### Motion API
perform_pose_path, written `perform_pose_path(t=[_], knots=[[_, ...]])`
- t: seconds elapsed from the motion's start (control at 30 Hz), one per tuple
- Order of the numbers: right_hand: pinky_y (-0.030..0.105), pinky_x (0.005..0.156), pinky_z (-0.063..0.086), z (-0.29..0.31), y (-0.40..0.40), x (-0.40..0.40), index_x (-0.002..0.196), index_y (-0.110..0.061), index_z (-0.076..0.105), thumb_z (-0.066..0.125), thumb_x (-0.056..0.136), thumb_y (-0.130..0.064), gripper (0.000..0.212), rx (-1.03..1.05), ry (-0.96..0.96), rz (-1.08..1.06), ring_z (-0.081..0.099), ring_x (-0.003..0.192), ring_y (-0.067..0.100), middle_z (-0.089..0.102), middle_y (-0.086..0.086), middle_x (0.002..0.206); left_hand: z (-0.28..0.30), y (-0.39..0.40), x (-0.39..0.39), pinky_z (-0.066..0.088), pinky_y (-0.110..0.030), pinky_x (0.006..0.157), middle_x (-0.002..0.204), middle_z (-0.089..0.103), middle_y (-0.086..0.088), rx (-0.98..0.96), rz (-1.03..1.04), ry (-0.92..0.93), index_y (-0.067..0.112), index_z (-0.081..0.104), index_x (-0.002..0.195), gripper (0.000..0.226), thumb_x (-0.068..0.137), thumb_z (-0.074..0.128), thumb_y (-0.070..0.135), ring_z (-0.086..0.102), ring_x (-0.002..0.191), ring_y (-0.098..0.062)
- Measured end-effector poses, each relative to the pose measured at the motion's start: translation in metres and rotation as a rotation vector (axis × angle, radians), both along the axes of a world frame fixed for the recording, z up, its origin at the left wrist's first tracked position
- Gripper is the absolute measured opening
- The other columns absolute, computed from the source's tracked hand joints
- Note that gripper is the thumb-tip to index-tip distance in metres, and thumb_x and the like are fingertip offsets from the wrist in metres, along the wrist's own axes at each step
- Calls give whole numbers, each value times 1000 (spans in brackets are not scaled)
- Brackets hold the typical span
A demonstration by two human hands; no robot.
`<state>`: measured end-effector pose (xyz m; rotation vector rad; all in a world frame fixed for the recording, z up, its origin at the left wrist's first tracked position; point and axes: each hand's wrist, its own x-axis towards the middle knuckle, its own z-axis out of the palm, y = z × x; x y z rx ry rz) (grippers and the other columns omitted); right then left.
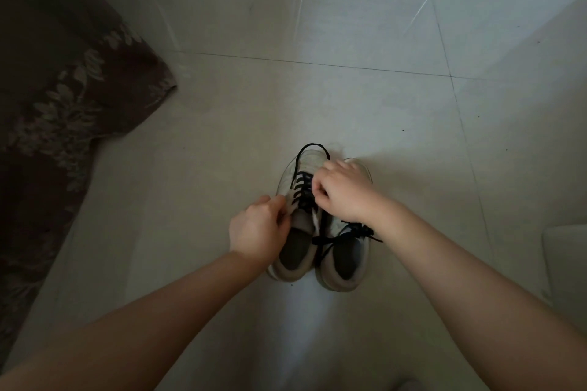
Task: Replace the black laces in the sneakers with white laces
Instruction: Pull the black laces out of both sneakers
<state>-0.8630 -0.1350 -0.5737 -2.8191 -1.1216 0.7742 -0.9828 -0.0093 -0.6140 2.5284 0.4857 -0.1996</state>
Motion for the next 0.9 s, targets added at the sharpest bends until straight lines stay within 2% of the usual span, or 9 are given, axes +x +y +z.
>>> perform_pose_path(t=[0.1, 0.27, 0.33, 0.43, 0.5, 0.6, 0.67, 0.8, 0.9], knots=[[32, 98, 23, 1, 11, -7, 121, -25, 58, 51, 93, -33, 29, 101, -31, 102, 38, 122, 19, 50, -3, 122, 0, -1, -2, 46, -33, 65, 94, 59, 2, -9, -6, -4, 22, 58, 93, 14, 88, 56, 35, 61, 90, -25], [31, 89, 23, -1, 18, -9, 107, -25, 65, 50, 92, -19, 22, 34, -98, 229, 43, 115, 18, 58, -4, 110, 0, -1, -2, 40, -29, 61, 92, 58, 2, -12, -6, 4, 22, 59, 93, 14, 87, 57, 34, 61, 89, -25], [29, 88, 27, -5, 11, -8, 98, -26, 68, 54, 91, -21, 17, 141, -78, 57, 47, 107, 15, 61, -8, 103, 0, 0, -2, 41, -31, 62, 92, 58, 1, -8, -11, 7, 20, 58, 91, 14, 88, 55, 33, 60, 89, -26], [26, 79, 44, -10, -6, -1, 76, -27, 65, 63, 85, -15, 16, 365, 123, -490, 57, 85, 12, 60, -12, 81, 1, 1, -1, 43, -32, 64, 92, 59, 0, -10, -9, 15, 19, 57, 91, 14, 88, 53, 32, 60, 89, -27], [24, 73, 43, -14, -16, -5, 74, -25, 62, 62, 85, -13, 17, 352, 148, -611, 59, 84, 15, 60, -10, 79, 2, -1, -1, 42, -31, 64, 93, 58, 1, -3, -30, 19, 20, 57, 92, 13, 89, 52, 33, 60, 90, -26], [33, 77, 43, -16, -15, -18, 92, -18, 67, 67, 78, -8, 17, 346, -198, -202, 53, 94, 24, 65, -2, 97, 3, -2, 0, 40, -29, 63, 95, 58, 2, 14, -57, 16, 22, 57, 93, 13, 90, 53, 33, 60, 92, -25], [34, 79, 38, -17, -3, -22, 100, -18, 70, 71, 71, -8, 30, 365, -254, 55, 52, 97, 23, 66, -3, 101, 4, -3, 0, 40, -30, 64, 98, 59, 2, 37, -73, 19, 22, 59, 98, 15, 90, 54, 34, 60, 94, -24], [31, 64, 20, -22, 11, -25, 58, -20, 67, 68, 54, -7, 14, 227, -347, 297, 54, 68, 22, 54, -5, 59, 7, -5, -1, 39, -29, 63, 96, 59, 1, 52, -78, 25, 25, 61, 102, 18, 90, 54, 36, 61, 93, -25], [31, 67, 24, -21, 4, -20, 60, -15, 63, 61, 56, -10, 6, 180, -427, 240, 53, 70, 23, 54, -1, 63, 5, -2, -2, 42, -30, 64, 95, 59, 0, 49, -60, 24, 21, 62, 96, 18, 90, 54, 36, 61, 92, -26]])
